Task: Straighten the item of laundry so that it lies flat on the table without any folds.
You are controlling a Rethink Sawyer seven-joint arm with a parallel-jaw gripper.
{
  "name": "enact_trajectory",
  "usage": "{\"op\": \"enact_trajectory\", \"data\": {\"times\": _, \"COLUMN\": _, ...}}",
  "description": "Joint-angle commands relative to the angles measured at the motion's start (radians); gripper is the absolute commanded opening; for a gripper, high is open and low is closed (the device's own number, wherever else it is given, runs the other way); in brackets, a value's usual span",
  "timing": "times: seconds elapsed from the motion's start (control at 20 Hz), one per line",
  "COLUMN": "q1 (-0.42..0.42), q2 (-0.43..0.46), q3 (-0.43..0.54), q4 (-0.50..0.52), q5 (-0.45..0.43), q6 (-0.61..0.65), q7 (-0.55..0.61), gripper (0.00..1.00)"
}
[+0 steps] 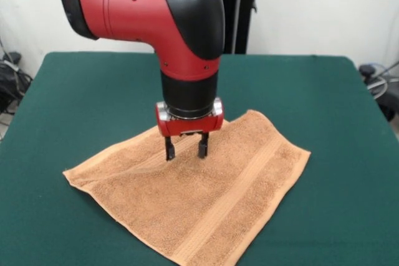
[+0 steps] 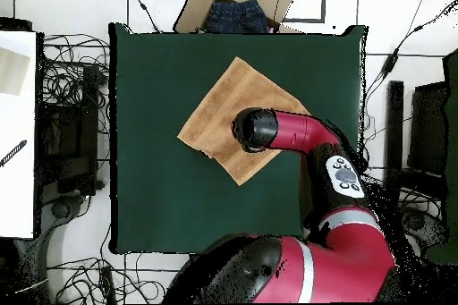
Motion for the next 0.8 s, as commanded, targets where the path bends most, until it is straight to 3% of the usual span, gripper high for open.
{"op": "enact_trajectory", "data": {"times": 0.05, "q1": 0.045, "q2": -0.147, "q3": 0.065, "q4": 0.037, "q5": -0.027, "q6": 0.232, "q7": -0.066, "gripper": 1.00}}
{"op": "enact_trajectory", "data": {"times": 0.3, "q1": 0.018, "q2": -0.175, "q3": 0.084, "q4": 0.060, "q5": -0.023, "q6": 0.247, "q7": -0.076, "gripper": 1.00}}
{"op": "enact_trajectory", "data": {"times": 0.8, "q1": -0.080, "q2": -0.089, "q3": 0.181, "q4": 0.055, "q5": -0.072, "q6": 0.202, "q7": -0.191, "gripper": 1.00}}
